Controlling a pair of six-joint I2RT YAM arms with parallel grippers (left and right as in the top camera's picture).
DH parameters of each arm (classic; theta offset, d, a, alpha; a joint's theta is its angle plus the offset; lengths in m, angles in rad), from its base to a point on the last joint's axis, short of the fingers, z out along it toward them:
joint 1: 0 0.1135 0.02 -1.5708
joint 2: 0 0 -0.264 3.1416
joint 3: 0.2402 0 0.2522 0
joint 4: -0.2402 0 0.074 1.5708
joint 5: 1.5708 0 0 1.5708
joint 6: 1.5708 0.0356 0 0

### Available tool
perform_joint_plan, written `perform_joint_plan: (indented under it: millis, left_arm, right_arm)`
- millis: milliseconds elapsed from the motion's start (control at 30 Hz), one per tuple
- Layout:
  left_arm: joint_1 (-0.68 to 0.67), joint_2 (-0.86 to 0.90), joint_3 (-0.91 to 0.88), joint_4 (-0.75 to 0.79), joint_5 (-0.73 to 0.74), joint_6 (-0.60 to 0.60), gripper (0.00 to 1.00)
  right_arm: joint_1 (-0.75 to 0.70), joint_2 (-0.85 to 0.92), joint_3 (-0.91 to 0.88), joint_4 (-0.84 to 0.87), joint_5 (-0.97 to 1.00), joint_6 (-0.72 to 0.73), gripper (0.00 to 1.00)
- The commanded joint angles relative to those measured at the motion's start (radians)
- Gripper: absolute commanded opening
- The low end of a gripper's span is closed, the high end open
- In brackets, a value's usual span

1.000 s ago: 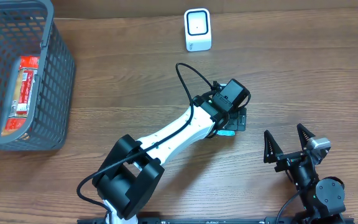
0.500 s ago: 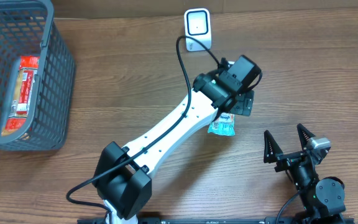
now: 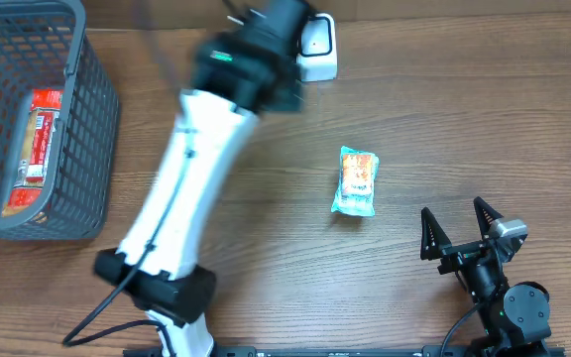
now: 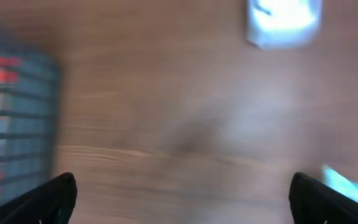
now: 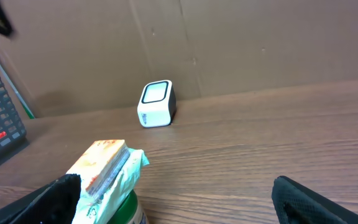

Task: Scan the item barcode
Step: 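Release the teal snack pack on the table and withdraw left gripper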

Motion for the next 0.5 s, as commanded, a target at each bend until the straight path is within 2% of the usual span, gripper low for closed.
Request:
perform_joint_plan:
  millis: [0, 100, 233, 400, 467]
  left_arm:
    - [0.153, -0.005, 0.151, -0.038, -0.079, 0.069, 1.0]
    - [0.294, -0.005, 0.224, -0.045, -0.051, 0.119, 1.0]
    - [0.488, -0.001, 0.233, -0.035, 0.011, 0.241, 1.0]
    - [0.686, 0.005, 0.191, -0.019, 0.039, 0.295, 1.0]
    - [0.756, 0.005, 0.18, -0.011, 0.095, 0.295, 1.0]
  right_arm:
    - [-0.003, -0.007, -0.01, 0.005, -0.005, -0.008, 1.0]
    - [-0.003, -0.007, -0.01, 0.006, -0.006, -0.008, 1.0]
    - [-0.003, -0.007, -0.01, 0.005, -0.006, -0.008, 1.0]
    - [-0.003, -0.007, -0.01, 0.005, -0.006, -0.008, 1.0]
    - [-0.003, -0.007, -0.01, 0.006, -0.005, -0.008, 1.0]
